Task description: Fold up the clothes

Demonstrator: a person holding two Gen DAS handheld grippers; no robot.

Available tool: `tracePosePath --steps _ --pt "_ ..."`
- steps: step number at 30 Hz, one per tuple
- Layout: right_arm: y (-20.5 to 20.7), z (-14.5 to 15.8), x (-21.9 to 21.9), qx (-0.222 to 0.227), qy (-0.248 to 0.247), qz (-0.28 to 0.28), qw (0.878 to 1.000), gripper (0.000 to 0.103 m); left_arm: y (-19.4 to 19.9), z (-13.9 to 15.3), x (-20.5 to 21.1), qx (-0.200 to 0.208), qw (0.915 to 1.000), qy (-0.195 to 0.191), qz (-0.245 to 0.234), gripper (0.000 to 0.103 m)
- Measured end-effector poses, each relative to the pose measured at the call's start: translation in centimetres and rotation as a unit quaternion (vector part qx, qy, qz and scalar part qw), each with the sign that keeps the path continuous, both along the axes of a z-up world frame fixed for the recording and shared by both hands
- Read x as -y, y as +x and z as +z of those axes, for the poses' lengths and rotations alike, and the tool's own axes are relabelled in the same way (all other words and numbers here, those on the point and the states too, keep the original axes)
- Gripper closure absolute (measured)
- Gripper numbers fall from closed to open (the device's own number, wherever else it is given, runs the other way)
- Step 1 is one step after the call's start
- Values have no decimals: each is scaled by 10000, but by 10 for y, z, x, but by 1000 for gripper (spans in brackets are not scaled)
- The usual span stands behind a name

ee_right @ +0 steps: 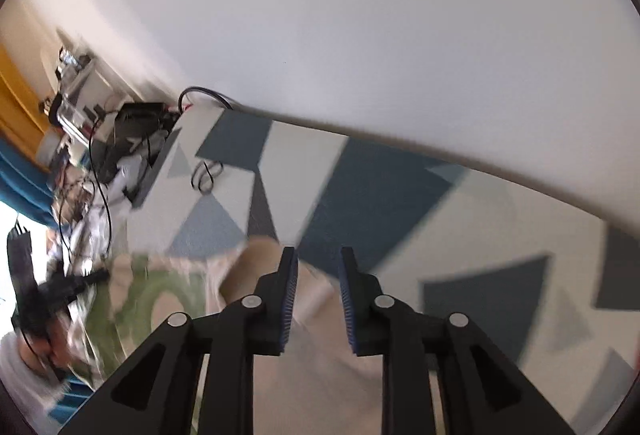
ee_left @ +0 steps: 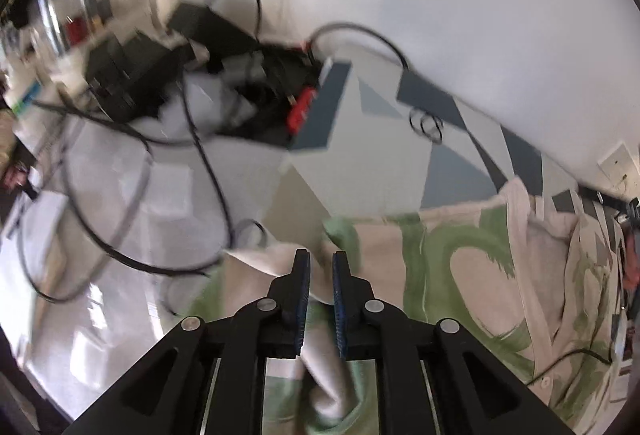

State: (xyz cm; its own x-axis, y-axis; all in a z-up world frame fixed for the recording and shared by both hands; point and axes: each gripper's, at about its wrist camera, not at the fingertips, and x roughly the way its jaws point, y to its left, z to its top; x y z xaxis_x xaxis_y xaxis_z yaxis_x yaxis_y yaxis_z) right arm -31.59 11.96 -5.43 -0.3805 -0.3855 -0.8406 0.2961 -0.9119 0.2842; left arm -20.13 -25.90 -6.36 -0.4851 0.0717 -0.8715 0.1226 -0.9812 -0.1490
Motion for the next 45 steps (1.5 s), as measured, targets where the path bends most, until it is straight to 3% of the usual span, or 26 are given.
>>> tracePosePath --steps 4,9,11,14,20,23,29,33,36,41,45 --pt "33 4 -41 -117 460 -107 9988 66 3 27 4 -284 9994 180 -31 92" --pt "58 -14 -69 18 979 -387 9944 66 -1 39 -57 -318 9927 458 -1066 92" --pt "71 -8 -95 -88 610 -1109 9919 66 -9 37 -98 -163 9842 721 -1607 89" --pt "101 -2 -135 -103 45 -2082 9780 66 -27 30 -161 184 9654 1230 -2293 73" --pt "163 -7 -190 -24 111 -2751 9614 66 -74 -7 -276 995 9250 2128 -2987 71" --pt "183 -12 -212 14 367 -2870 9572 66 -93 -29 -304 1287 9183 2265 -2980 71" --pt "187 -23 -226 24 346 -2786 9598 66 -111 -51 -330 1584 9158 2436 -2772 71" --pt "173 -20 -209 -52 462 -2481 9676 66 -125 -55 -332 1607 9197 2483 -2582 71" --pt "165 -22 -198 -49 524 -2326 9711 66 -133 -63 -327 1789 9159 2639 -2440 71" --pt "164 -22 -201 -21 358 -2329 9718 66 -127 -67 -322 1960 9143 2487 -2526 71" --pt "166 -21 -203 -8 331 -2318 9722 66 -110 -70 -327 2046 9065 2352 -2847 71"
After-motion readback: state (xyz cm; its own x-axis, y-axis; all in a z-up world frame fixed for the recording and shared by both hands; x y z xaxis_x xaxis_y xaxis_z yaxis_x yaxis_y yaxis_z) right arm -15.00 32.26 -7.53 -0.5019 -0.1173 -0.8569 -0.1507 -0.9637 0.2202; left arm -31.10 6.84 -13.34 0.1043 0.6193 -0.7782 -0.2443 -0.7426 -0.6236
